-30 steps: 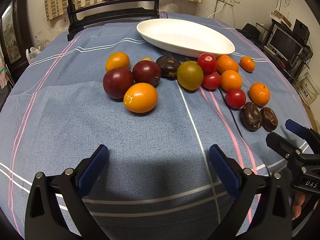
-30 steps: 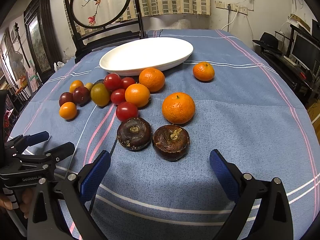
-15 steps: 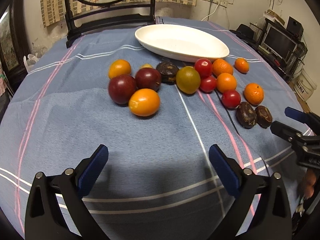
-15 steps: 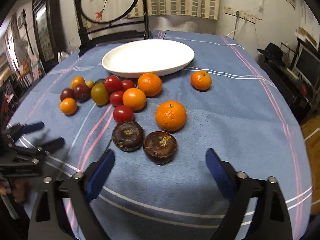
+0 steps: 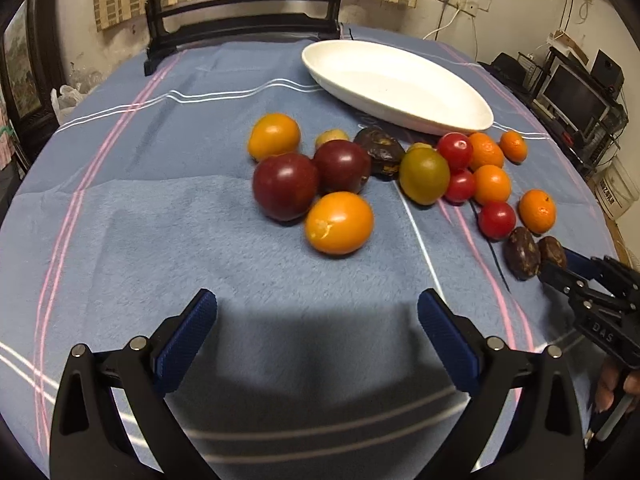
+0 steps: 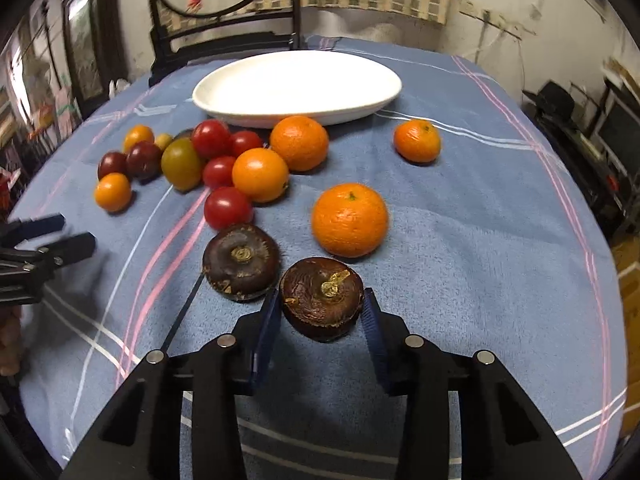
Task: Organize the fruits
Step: 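Grasp a dark brown fruit with the right tool while the left tool grasps an orange tomato, then carry both fruits onto the white plate and open both tools to release them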
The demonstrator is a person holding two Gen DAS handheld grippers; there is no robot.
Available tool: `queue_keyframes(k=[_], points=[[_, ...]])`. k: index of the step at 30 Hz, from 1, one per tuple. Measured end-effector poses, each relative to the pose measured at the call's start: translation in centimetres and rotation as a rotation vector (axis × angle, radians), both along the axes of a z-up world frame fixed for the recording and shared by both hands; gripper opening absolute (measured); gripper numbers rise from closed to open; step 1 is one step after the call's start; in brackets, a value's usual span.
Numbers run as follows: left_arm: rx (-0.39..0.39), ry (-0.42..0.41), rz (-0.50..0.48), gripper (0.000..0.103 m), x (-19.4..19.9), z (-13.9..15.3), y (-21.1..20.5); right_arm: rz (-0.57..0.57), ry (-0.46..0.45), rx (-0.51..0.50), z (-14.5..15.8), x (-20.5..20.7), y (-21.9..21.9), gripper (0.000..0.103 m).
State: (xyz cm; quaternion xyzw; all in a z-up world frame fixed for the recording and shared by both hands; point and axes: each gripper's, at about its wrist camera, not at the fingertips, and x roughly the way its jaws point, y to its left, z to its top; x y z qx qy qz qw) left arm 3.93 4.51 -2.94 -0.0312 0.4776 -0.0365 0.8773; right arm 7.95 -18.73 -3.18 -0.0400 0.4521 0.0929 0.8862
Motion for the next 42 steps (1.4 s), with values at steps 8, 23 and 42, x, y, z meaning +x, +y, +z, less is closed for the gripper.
queue_keyframes(k=[8, 23, 42], points=[[0.001, 0.053, 0.017, 0.087, 3.2, -0.7, -1.2, 0.024, 0.006, 0.068, 0.0, -0.8, -0.9, 0.041], [0.021, 0.006, -0.027, 0.037, 3.2, 0.7, -1.3, 0.057, -0.032, 0.125, 1.7, -1.3, -1.1, 0.041], [-0.084, -0.100, 0.005, 0.037, 16.7, 7.0, -4.5, -0.052, -0.083, 0.226, 5.9, 14.0, 3.9, 0.042]])
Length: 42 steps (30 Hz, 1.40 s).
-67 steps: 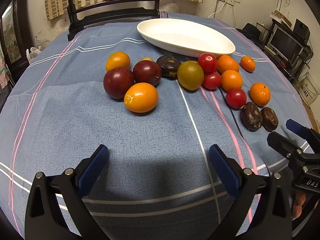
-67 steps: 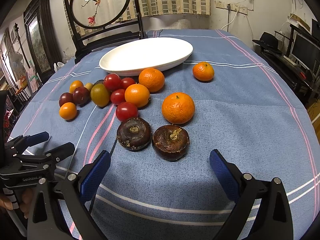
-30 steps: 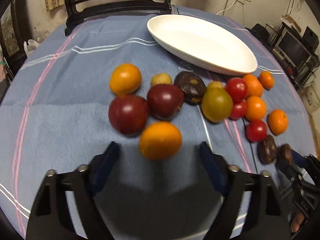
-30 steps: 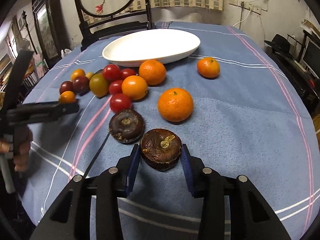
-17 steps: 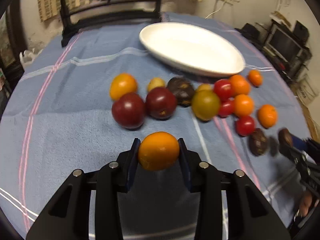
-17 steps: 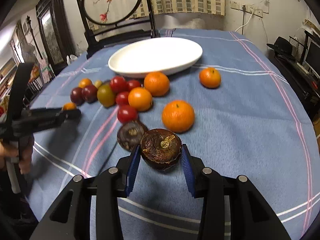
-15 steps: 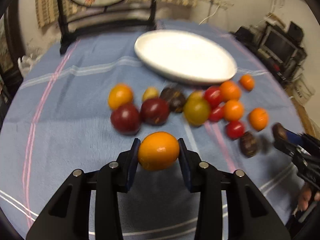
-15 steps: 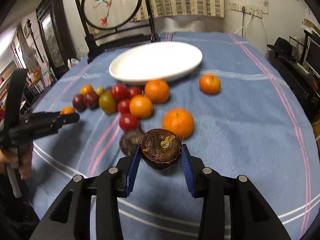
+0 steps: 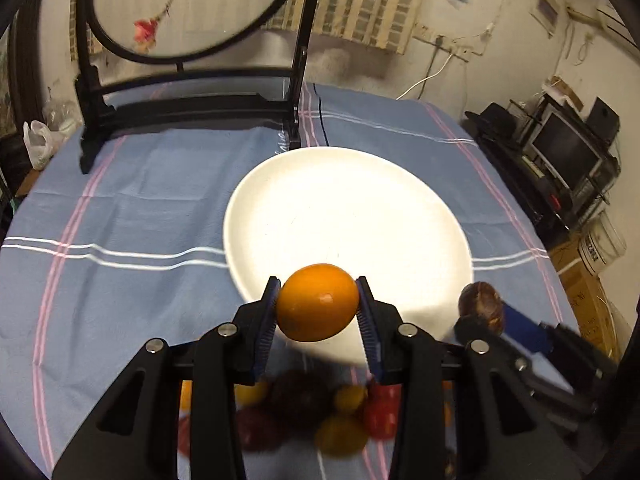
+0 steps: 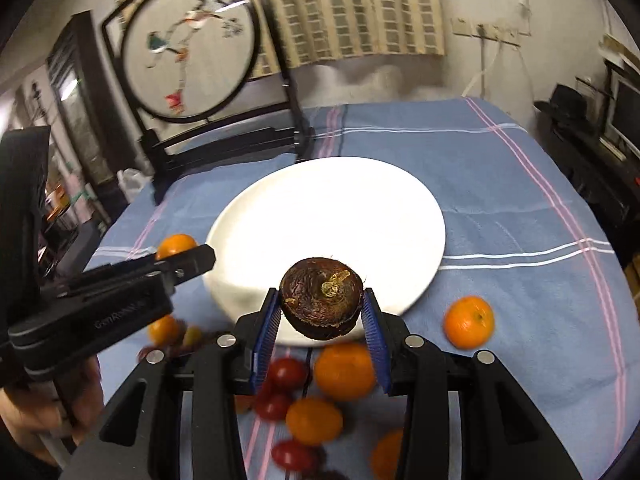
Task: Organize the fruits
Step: 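Carry both fruits onto the white plate and open both tools to release them, then grasp the second dark brown fruit with the right tool while the left tool grasps a dark red plum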
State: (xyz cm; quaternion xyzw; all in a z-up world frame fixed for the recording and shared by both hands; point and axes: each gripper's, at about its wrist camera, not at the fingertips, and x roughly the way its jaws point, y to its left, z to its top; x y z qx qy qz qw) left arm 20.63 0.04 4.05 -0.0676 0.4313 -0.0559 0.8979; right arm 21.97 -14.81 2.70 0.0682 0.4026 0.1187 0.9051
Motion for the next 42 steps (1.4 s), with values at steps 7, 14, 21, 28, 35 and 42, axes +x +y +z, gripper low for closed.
queue_keyframes(k=[7, 14, 21, 28, 35, 42], points=[[0.039, 0.048, -0.019, 0.037, 4.2, -3.1, -1.5, 0.015, 0.084, 0.050, -3.3, 2.8, -0.6, 0.044], [0.120, -0.001, -0.016, 0.071, 3.4, -3.8, -2.3, 0.036, 0.069, 0.032, -3.5, 2.2, -0.2, 0.062], [0.169, -0.124, -0.033, 0.094, -1.5, 0.4, -1.2, 0.022, 0.011, 0.010, -2.1, 0.6, -0.5, 0.069], [0.144, -0.112, 0.078, 0.096, -7.5, -0.1, 4.9, 0.068, -0.053, -0.040, -0.4, -1.9, -0.1, 0.070], [-0.015, -0.088, 0.207, 0.096, -9.7, -3.4, 10.5, 0.129, -0.048, -0.131, 0.1, -7.3, -0.8, 0.070], [-0.044, -0.069, 0.188, 0.096, -9.4, -4.2, 11.0, 0.175, 0.046, -0.178, -2.7, -11.8, -0.6, 0.070]])
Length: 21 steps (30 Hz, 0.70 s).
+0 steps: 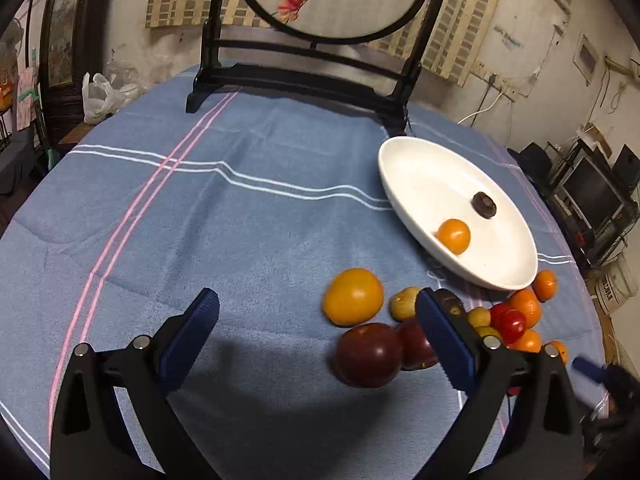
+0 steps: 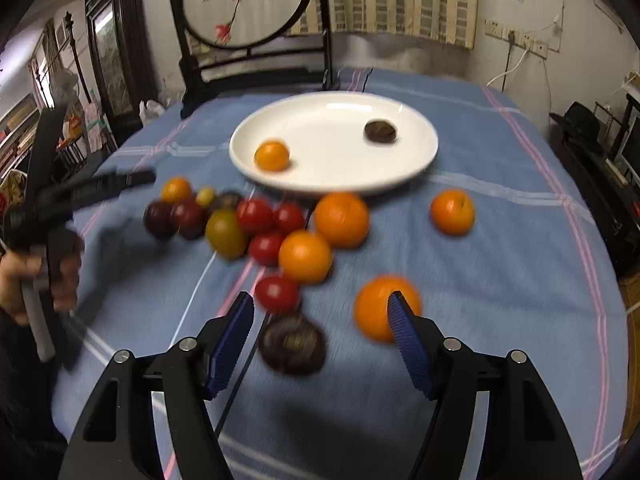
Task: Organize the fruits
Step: 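Grasp the second dark brown fruit with the right tool while the left tool grasps a dark red plum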
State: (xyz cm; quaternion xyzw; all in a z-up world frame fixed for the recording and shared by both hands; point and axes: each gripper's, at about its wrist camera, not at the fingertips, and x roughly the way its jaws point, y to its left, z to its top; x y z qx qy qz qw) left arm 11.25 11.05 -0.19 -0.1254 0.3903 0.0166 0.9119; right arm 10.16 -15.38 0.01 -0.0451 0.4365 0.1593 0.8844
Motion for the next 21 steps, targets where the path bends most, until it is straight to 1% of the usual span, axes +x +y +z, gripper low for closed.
queue_keyframes(k=[4, 7, 9, 10, 11, 14, 17, 19, 21], points=[[0.034, -0.030, -0.018, 0.096, -0.4, 0.1, -0.3, 0.013, 0.031, -0.035, -1.4, -0.8, 1.3, 0.070], [0.013, -0.005, -0.067, 0.097, -0.1, -0.3, -0.6, 0.002, 0.052, -0.065, -2.4, -0.8, 2.1, 0.068], [0.015, 0.025, -0.099, 0.097, 0.1, -0.7, -1.3, -0.011, 0.079, -0.083, -3.4, -0.4, 2.3, 0.052], [0.027, 0.034, -0.112, 0.097, 0.2, -0.9, -1.6, -0.015, 0.061, -0.081, -3.3, -0.5, 2.4, 0.045], [0.042, 0.039, -0.126, 0.097, 0.1, -1.1, -2.0, -0.016, 0.051, -0.087, -3.3, -0.6, 2.5, 0.043], [0.093, 0.050, -0.165, 0.097, 0.0, -1.4, -2.9, -0.026, 0.049, -0.071, -3.4, -0.9, 2.3, 0.043], [0.151, 0.112, -0.207, 0.096, 0.0, -2.3, -3.3, -0.038, 0.062, -0.041, -3.3, -1.0, 1.7, 0.043], [0.153, 0.125, -0.220, 0.096, -0.2, -2.4, -3.0, -0.039, 0.067, -0.029, -3.3, -1.0, 1.5, 0.043], [0.133, 0.129, -0.228, 0.096, -0.3, -2.5, -2.5, -0.039, 0.068, -0.026, -3.3, -1.0, 1.4, 0.043]])
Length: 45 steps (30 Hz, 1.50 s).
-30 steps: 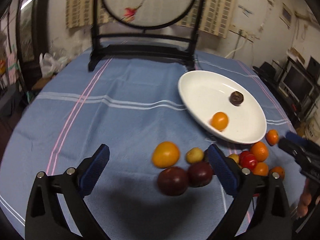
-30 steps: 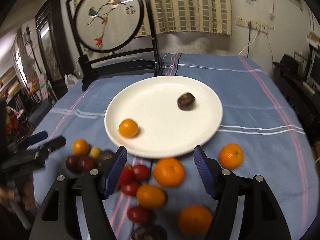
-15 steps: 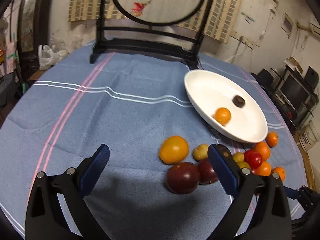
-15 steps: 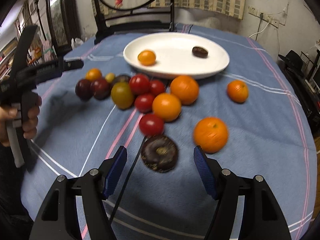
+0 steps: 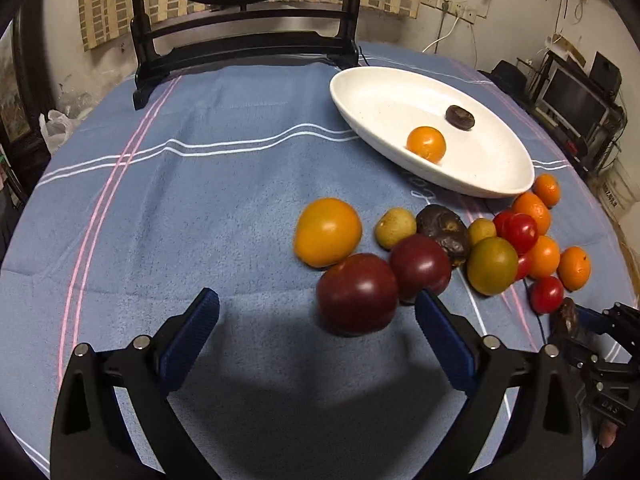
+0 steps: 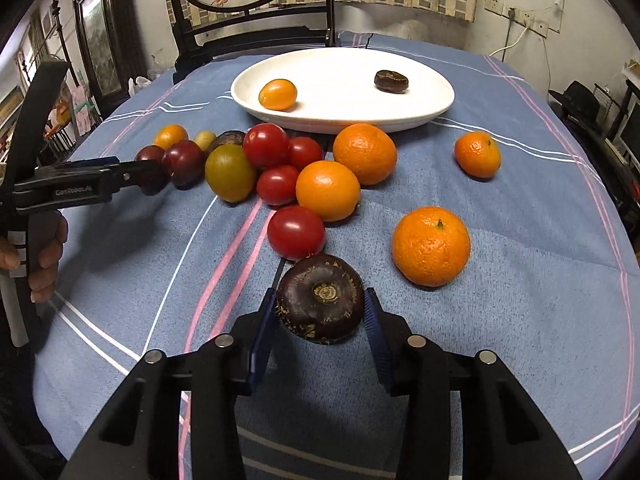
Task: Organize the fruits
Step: 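Grasp the second dark brown fruit with the right tool while the left tool grasps a dark red plum, then lower both held fruits onto the white plate and open both tools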
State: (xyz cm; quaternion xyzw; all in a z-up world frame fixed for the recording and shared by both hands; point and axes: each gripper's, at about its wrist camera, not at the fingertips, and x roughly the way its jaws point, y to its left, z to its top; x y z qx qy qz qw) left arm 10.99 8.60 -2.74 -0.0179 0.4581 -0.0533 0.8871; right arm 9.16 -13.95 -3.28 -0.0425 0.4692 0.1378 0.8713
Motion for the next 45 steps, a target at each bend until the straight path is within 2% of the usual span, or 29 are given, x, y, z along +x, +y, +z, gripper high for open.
queue_keyframes(k=[1, 4, 5, 7, 10, 12, 13, 14, 18, 21, 25, 27, 31, 35, 37, 40, 45], points=[[0.001, 0.008, -0.001, 0.096, 0.1, -0.2, 0.1, -0.002, 0.001, 0.002, 0.0, 0.0, 0.0, 0.043], [0.021, 0.044, -0.013, 0.082, 0.4, -1.0, -0.2, -0.004, 0.005, 0.010, 0.0, 0.1, -0.1, 0.043], [0.026, 0.050, -0.017, 0.082, 0.5, -1.2, -0.3, -0.003, 0.006, 0.012, 0.0, 0.1, -0.1, 0.043], [0.043, 0.034, -0.017, 0.080, 0.5, -1.2, -0.6, -0.001, 0.005, 0.014, 0.0, 0.0, -0.1, 0.043], [0.050, 0.012, -0.025, 0.072, 0.6, -1.3, -1.1, -0.001, 0.005, 0.017, 0.0, 0.0, -0.2, 0.043], [0.039, -0.003, -0.049, 0.059, 0.5, -1.3, -1.5, -0.003, 0.006, 0.022, 0.0, 0.0, -0.2, 0.043], [0.026, -0.010, -0.062, 0.047, 0.5, -1.2, -1.7, -0.003, 0.008, 0.025, 0.0, 0.0, -0.3, 0.043], [0.009, -0.015, -0.081, 0.041, 0.4, -1.1, -1.9, -0.003, 0.010, 0.030, 0.1, 0.0, -0.3, 0.043], [0.014, -0.022, -0.091, 0.040, 0.3, -0.9, -2.0, -0.003, 0.015, 0.058, 0.4, -0.1, -0.7, 0.043], [-0.052, -0.030, -0.094, 0.040, 0.0, -0.1, -1.3, -0.010, -0.022, 0.087, 1.7, -0.3, -1.3, 0.043], [-0.127, -0.101, -0.098, 0.040, -0.7, 1.5, -0.5, -0.014, -0.116, 0.154, 4.3, -0.3, -2.3, 0.043], [-0.168, -0.116, -0.095, 0.040, -0.6, 1.8, -0.2, -0.015, -0.148, 0.180, 5.4, 0.4, -2.6, 0.043], [-0.165, -0.135, -0.083, 0.040, -0.5, 1.9, -0.5, -0.035, -0.200, 0.190, 7.2, 3.7, -2.2, 0.043], [-0.188, -0.152, -0.060, 0.040, -0.3, 2.1, -0.2, -0.067, -0.187, 0.171, 7.3, 8.0, -1.0, 0.043], [-0.173, -0.147, -0.031, 0.040, -0.1, 2.3, -0.2, -0.071, -0.172, 0.168, 7.0, 9.4, -0.5, 0.043], [-0.189, -0.156, -0.025, 0.040, 0.5, 3.8, -0.7, -0.074, -0.163, 0.162, 6.7, 10.9, 0.0, 0.043], [-0.178, -0.126, -0.048, 0.041, 4.6, 5.7, -3.1, -0.100, -0.143, 0.174, 5.4, 12.2, -0.7, 0.043]])
